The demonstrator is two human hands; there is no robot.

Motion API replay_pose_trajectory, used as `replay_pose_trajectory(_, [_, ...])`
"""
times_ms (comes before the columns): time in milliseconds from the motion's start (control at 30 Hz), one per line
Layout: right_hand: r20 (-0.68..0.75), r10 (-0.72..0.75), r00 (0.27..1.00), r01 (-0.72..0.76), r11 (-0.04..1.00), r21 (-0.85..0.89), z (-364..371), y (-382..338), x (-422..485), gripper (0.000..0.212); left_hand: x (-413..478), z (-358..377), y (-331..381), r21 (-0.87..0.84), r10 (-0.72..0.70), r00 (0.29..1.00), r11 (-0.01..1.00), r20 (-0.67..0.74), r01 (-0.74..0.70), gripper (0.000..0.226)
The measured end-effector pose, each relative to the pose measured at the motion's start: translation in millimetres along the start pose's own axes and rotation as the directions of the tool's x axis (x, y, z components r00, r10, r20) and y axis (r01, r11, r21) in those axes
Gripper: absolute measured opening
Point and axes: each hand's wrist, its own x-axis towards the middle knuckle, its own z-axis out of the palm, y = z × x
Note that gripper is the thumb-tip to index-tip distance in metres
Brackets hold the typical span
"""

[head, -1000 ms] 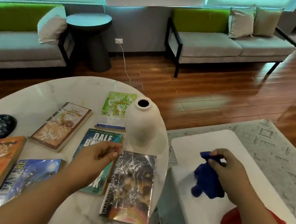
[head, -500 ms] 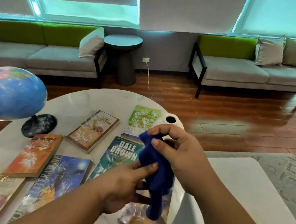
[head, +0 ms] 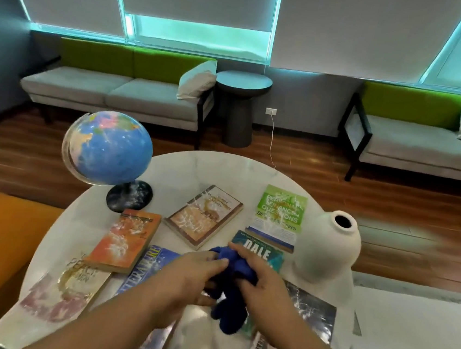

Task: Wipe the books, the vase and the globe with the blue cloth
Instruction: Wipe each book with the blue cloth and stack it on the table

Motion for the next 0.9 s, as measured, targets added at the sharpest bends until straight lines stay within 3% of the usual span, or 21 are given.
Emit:
replay_pose_trajectory(67, [-0.048,0.065,0.997,-0.066,0.998,-0.004,6,1,13,0.045,10,-30,-5,0.261,0.059,0.998,0.964,-0.038,-0.047,0.016])
replay_pose_trajectory(167, [-0.153,0.183,0.971,-0.171,0.981,0.088,11,8,37,0.022,26,-80,-24,0.516,0.144,0.985,0.853,-0.095,-0.074,0.021])
replay_pose_trajectory(300, [-0.206,0.331,0.921,-0.274,0.925,0.262,15,14,64,0.007,51,-123,-44,0.715,0.174,0.970,0.699,-0.168,-0.001,0.030])
replay_pose_trajectory(367, [-0.216,0.314,0.925,-0.253,0.930,0.268,23,11,77,0.011,67,-135,-51,0.774,0.217,0.963,0.633,-0.161,-0.013,0.035])
replay_pose_trajectory(500, [-0.223,0.223,0.949,-0.217,0.975,0.051,30,7,105,0.028,104,-143,-58,0.856,0.304,0.943,0.516,-0.136,-0.044,0.049])
replay_pose_trajectory(600, [-0.248,0.198,0.948,-0.243,0.956,-0.166,28,10,131,0.030,133,-140,-54,0.907,0.328,0.935,0.420,-0.132,-0.020,0.072])
replay_pose_trajectory(733, [-0.318,0.123,0.940,-0.251,0.881,-0.401,25,27,177,0.005,169,-139,-44,0.935,0.224,0.958,0.341,-0.180,0.096,0.103])
replay_pose_trajectory(800, [-0.277,0.133,0.952,-0.258,0.834,-0.488,28,36,195,0.022,183,-141,-43,0.933,0.139,0.965,0.319,-0.222,0.169,0.115])
replay_pose_trajectory(900, [-0.139,0.122,0.983,-0.183,0.749,-0.637,35,46,210,0.029,191,-141,-48,0.940,0.110,0.964,0.273,-0.242,0.205,0.117])
